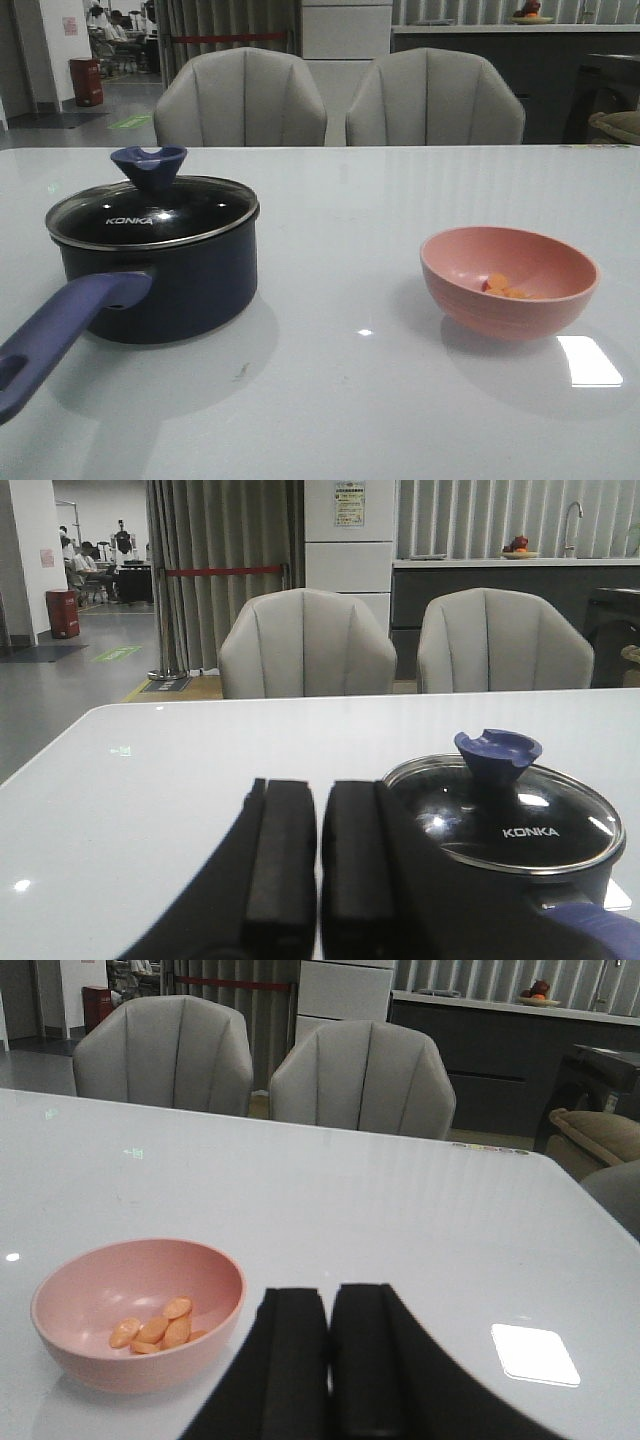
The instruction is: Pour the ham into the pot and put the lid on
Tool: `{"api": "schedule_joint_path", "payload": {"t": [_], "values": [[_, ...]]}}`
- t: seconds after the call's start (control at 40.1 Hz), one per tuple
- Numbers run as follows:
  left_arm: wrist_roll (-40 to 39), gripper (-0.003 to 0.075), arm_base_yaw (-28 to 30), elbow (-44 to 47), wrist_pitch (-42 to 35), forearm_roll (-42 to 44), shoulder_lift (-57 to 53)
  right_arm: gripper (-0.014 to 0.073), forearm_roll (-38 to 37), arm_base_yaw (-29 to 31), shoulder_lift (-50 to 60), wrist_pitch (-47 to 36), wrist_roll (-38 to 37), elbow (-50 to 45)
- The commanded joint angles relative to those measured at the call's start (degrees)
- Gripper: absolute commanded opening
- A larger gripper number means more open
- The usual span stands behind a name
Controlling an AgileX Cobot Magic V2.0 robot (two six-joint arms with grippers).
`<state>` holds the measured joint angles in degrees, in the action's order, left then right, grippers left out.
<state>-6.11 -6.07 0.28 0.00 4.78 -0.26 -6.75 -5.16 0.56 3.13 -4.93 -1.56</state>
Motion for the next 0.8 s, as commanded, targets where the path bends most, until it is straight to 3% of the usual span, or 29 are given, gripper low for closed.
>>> {"api": "schedule_joint_path", "payload": {"t": [0.0,0.249,0.524,0.599,0.773], "values": [[-0.5,0.0119,0.1,1.1,-4.3,-0.1,-1.0,0.0161,-0.1,0.2,1.1,-4.9,0.3,0.3],[-0.5,0.0119,0.1,1.1,-4.7,-0.1,-1.0,0.0161,-0.1,0.2,1.1,-4.9,0.3,0.3],[-0.5,0.0119,0.1,-0.1,-16.7,-0.1,-1.0,0.0161,-0.1,0.2,1.1,-4.9,0.3,0.3],[-0.5,0.0119,0.1,-3.5,-13.7,-0.1,-0.8,0.0161,-0.1,0.2,1.1,-4.9,0.3,0.3],[-0.5,0.0119,0.1,-16.0,4.8,-0.1,3.8,0.0161,-0.1,0.2,1.1,-4.9,0.3,0.3]]}}
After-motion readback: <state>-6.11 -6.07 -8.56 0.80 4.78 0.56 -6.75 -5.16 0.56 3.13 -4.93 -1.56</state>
